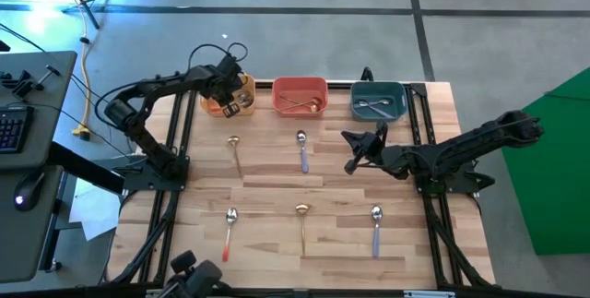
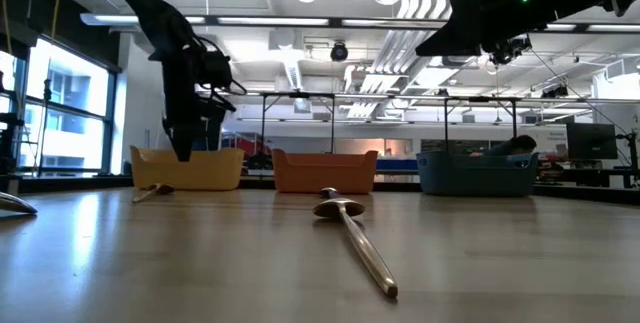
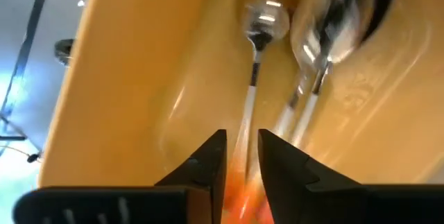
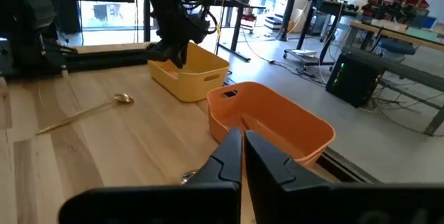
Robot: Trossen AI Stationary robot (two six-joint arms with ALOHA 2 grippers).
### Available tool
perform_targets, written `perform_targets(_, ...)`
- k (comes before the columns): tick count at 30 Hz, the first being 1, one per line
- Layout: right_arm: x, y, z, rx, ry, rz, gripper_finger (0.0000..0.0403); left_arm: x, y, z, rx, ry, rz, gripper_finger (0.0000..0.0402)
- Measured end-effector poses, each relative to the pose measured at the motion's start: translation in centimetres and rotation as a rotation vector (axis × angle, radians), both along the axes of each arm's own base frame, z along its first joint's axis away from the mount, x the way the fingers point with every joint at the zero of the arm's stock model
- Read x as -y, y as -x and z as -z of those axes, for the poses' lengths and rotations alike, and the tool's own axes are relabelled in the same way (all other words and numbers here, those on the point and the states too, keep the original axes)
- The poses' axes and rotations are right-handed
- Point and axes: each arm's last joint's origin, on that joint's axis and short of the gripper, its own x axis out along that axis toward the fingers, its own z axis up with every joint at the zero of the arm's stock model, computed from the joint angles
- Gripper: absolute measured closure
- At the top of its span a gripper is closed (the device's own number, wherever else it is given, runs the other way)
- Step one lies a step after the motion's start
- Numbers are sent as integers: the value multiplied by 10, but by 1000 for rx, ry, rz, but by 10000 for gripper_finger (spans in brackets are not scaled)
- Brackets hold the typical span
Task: Sort silverware by color (type)
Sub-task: Put the gold spoon into the orange bin
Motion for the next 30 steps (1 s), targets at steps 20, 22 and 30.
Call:
perform_targets(20, -4, 6, -10, -327, -612, -110, 334, 99, -19, -43, 692, -337, 60, 380)
perform_targets(22, -2, 6, -11, -369, -715, -155, 334, 114, -19, -41, 782, -343, 82, 380)
perform_targets(30, -12, 5, -20, -393, -851, -231, 330, 163, -15, -19, 941, -242, 161, 380)
